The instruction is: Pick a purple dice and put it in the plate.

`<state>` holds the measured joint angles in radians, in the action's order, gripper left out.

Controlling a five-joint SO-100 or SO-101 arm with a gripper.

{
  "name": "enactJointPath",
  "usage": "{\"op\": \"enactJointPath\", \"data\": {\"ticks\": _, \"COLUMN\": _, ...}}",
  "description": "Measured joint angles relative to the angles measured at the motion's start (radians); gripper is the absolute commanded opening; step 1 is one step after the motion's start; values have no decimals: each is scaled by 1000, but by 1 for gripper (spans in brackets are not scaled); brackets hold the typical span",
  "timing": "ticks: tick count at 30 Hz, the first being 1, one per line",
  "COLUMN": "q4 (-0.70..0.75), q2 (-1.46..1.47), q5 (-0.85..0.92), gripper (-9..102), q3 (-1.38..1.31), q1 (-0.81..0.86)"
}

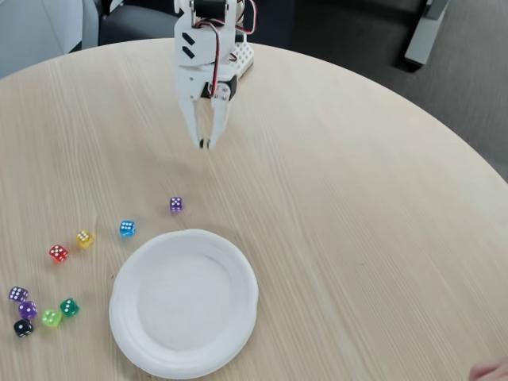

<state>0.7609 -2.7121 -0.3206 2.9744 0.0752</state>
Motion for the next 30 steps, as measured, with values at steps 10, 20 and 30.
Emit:
{"op": "enactJointPath", "data": {"ticks": 10, "q4": -104, "q2": 164, "q5": -175, "gripper": 10, "q3": -267, "q1": 2}}
{"op": "enactJointPath", "data": {"ticks": 20, "q4": -95, "q2": 474, "q5": -285, "gripper": 10, "q3": -541, "q1": 2}}
{"op": "enactJointPath", "data": {"ticks": 30, "q4": 247, "q2": 615, "q5": -445, "gripper": 14, "q3": -767, "q1": -3}}
